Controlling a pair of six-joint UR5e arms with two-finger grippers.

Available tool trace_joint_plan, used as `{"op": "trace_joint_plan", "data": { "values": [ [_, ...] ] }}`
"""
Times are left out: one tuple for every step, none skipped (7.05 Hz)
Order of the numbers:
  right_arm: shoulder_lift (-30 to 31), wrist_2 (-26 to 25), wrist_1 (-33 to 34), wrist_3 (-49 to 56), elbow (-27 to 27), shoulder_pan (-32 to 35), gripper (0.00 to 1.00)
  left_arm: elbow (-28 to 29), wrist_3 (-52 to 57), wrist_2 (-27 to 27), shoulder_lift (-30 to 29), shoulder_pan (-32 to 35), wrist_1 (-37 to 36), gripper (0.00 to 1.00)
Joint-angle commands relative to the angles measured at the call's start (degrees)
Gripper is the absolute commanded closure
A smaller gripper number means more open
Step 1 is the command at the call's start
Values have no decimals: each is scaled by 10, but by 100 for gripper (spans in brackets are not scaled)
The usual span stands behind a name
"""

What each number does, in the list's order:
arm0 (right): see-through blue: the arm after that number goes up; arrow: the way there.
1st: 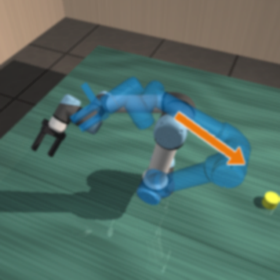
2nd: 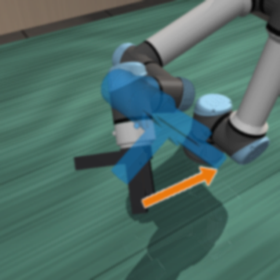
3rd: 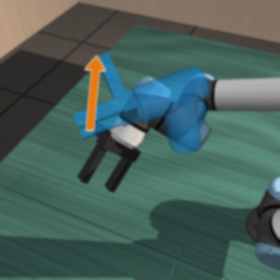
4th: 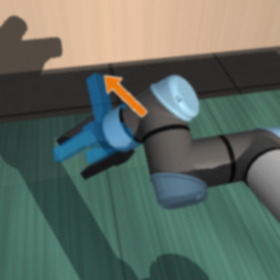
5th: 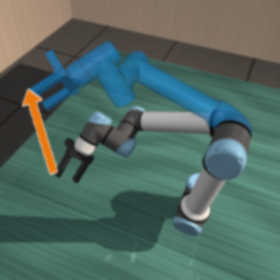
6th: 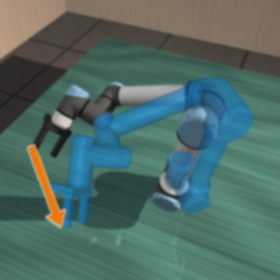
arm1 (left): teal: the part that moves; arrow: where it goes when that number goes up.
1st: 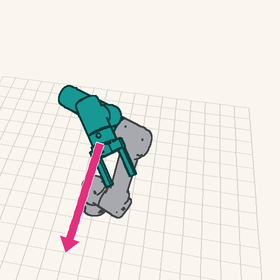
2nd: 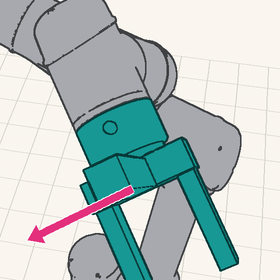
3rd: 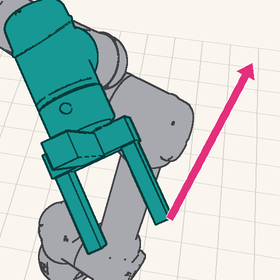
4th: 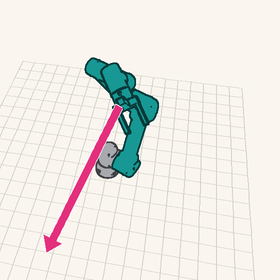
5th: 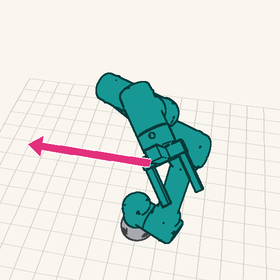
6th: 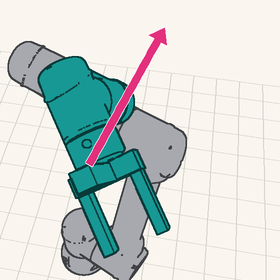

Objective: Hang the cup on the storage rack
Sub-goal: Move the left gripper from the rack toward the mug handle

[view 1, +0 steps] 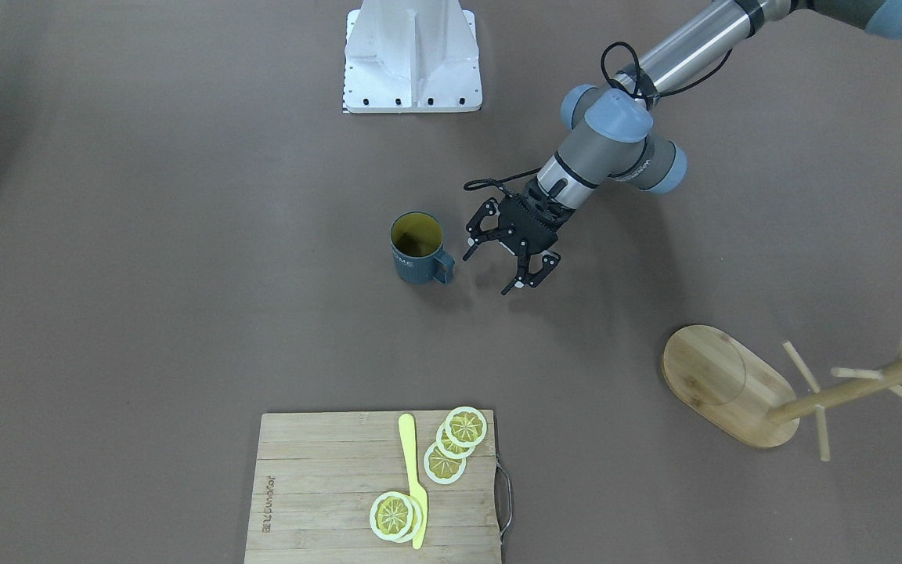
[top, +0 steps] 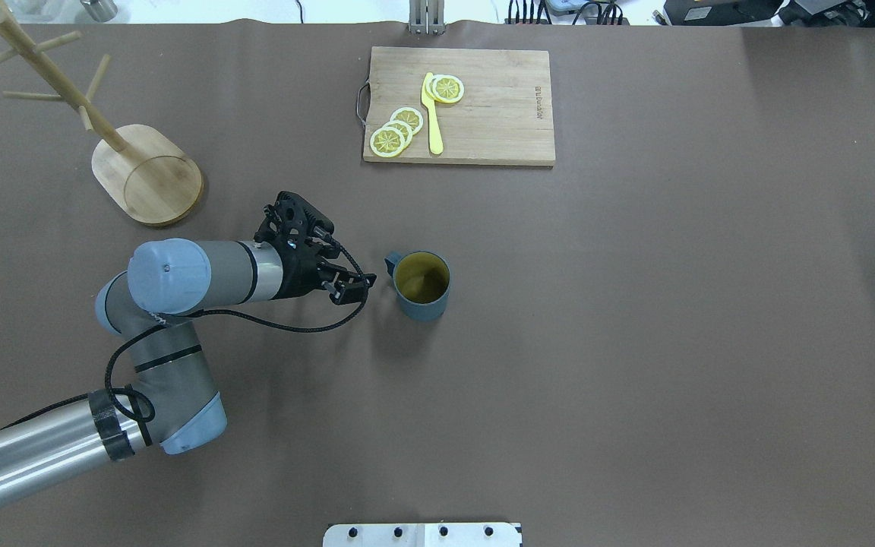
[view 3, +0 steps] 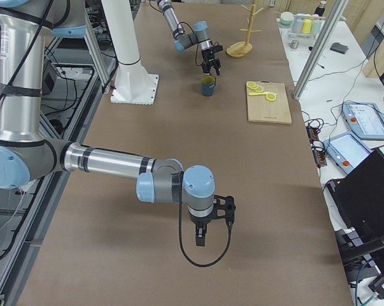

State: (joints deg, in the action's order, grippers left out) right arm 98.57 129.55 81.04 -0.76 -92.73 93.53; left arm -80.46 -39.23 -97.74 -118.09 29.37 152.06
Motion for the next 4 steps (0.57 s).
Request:
{"op": "trace_joint_plan", "data": {
  "values": [
    [0, 0, 0, 0, 0, 0, 0, 15, 3, 0, -14, -4, 0, 15],
    [0, -1, 0, 1, 1, -1, 0, 15, 4, 0, -14, -7, 0, 15],
    [0, -1, 1, 1, 1, -2, 0, 15, 4, 0, -19, -12, -1, 16],
    [0, -1, 1, 1, 1, -2, 0, 21, 4, 0, -26, -16, -1, 18]
  ]
}}
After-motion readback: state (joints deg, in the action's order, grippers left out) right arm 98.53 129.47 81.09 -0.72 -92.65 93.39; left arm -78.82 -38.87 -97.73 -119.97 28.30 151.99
